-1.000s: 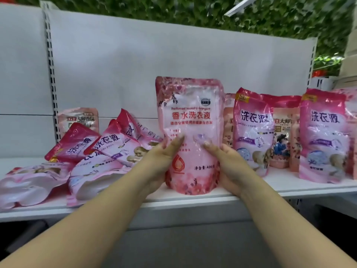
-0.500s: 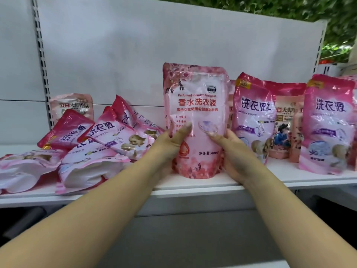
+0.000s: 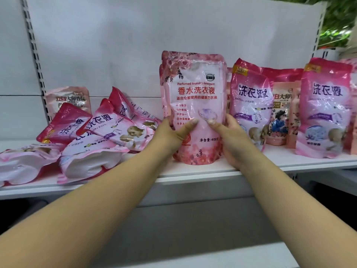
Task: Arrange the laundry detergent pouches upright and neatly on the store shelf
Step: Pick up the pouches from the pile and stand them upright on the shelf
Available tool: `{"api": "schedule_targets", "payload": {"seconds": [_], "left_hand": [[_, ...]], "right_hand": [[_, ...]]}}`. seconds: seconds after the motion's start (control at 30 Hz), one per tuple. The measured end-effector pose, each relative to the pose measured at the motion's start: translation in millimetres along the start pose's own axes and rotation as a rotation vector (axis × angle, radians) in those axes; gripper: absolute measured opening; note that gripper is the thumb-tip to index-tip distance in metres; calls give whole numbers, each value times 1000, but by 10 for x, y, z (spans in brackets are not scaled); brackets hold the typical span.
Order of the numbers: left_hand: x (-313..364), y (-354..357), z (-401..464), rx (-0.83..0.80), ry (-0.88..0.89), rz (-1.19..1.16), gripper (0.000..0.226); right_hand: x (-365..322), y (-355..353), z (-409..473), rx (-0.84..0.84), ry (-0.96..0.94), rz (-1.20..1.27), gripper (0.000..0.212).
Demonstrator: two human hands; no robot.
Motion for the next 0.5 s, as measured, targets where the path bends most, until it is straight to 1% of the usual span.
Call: {"api": "schedule_targets", "payload": {"seconds": [0.03,0.07,0.13,0.17,0.23,0.27,0.33,0.37,0.43,0.47,0.5], "left_hand": [[23,-28,-19,13,12,17,31],[48,-53,-52,17,22,55,44],[75,-106,-138,0,30,178,76],[92,-128,-189,-22,43,270,84],[158,-182,-322,-34,92,508,90],[215,-232,-392,-15,134,592,90],[375,-354,-524,18,222,670,84],[487,-413,-603,28,277,726,75],[688,-638,-736,76,394,937,54],[742,-791,-769,109,423,1056,48],[756,-983,-773,148,418,1178,49]], "right_hand": [[-3,-19,-19,16,-9,-51,42],[-17,-36,-45,29,-30,-125,44],[-97,-64,-104,51,-115,-324,51],[-163,-71,-145,59,-170,-432,57],[-293,-85,-232,102,-267,-674,69],[-357,-80,-291,138,-315,-797,71],[-459,-37,-420,175,-418,-961,65],[-493,5,-493,167,-463,-1000,60],[-546,153,-629,122,-572,-1025,53],[-586,239,-691,100,-627,-1032,49],[-613,356,-730,70,-675,-1041,46]]}}
Point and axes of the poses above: each hand's wrist, its own z-axis towards the middle knuckle, its own y-axis out of the palm, x = y × z, the point moved 9 cm from there along z, towards the middle knuckle
